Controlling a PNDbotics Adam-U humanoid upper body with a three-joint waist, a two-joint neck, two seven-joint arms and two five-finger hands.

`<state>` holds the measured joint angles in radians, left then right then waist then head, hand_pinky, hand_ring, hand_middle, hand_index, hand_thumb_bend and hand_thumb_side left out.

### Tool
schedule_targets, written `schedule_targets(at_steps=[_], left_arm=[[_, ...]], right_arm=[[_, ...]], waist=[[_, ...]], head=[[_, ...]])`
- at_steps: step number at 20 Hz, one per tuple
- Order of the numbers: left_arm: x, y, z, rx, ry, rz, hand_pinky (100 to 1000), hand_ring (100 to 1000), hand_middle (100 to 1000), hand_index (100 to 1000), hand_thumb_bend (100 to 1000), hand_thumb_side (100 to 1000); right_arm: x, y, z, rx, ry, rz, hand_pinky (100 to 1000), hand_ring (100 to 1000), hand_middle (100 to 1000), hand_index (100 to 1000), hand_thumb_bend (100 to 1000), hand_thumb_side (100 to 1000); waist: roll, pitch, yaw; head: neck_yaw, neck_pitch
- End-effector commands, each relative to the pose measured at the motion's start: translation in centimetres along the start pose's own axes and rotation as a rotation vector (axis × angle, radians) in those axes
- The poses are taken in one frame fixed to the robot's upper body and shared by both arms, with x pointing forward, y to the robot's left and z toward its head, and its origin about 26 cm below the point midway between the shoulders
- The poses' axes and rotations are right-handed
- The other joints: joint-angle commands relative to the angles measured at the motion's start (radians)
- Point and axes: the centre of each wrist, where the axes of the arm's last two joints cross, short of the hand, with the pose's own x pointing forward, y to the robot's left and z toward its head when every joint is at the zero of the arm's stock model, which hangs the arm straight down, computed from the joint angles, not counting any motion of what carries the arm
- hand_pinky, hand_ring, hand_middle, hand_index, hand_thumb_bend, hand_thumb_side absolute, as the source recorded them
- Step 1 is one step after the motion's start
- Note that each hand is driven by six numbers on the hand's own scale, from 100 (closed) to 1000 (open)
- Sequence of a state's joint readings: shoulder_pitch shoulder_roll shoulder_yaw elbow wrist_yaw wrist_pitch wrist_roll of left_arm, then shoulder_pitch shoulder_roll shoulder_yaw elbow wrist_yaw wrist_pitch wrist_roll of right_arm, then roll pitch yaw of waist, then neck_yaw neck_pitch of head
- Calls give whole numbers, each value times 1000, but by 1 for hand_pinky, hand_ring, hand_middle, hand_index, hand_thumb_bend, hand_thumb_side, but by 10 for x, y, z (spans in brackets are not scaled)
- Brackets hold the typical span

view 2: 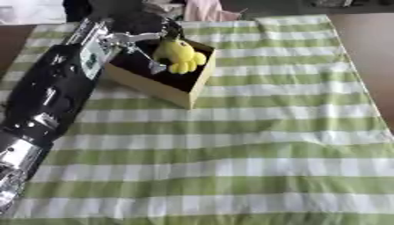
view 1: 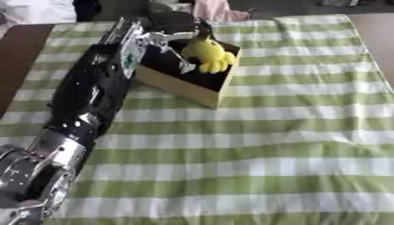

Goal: Pick up objects on the table and place them in the box.

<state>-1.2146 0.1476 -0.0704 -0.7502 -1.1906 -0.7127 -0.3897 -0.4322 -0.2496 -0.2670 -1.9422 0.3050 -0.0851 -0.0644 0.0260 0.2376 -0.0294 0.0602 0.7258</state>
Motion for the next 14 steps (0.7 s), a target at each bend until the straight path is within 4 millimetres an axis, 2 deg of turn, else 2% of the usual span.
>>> schedule_targets(at_steps=[1,6,10,12,14], left_arm=[[-2,11,2,15,7,-16,539,683,707,812,100,203],[-1,7,1,9,33,8,564,706,729,830,100,245],[1,10,1,15,61,10,598,743,758,855,100,244],[1,12,1,8,80,4,642,779,777,869,100,244],[2,13,2,-2,101,-8,692,812,793,882,100,305]], right_arm=[[6,-2,-5,-2,-31,-8,625,702,745,763,100,780],[6,-2,-4,0,-29,-12,624,701,745,763,100,780],[5,-2,-3,1,-24,-16,624,701,744,763,100,779],[6,-1,-3,0,-25,-18,625,702,744,764,100,778],[6,-2,-3,-2,-25,-19,625,702,744,764,100,777]], waist=[[-4,-15,1],[-6,-15,2],[-5,-16,2],[-5,-17,1],[-6,-19,0]], head=[[1,-15],[0,-15],[1,-14],[2,-14],[2,-13]])
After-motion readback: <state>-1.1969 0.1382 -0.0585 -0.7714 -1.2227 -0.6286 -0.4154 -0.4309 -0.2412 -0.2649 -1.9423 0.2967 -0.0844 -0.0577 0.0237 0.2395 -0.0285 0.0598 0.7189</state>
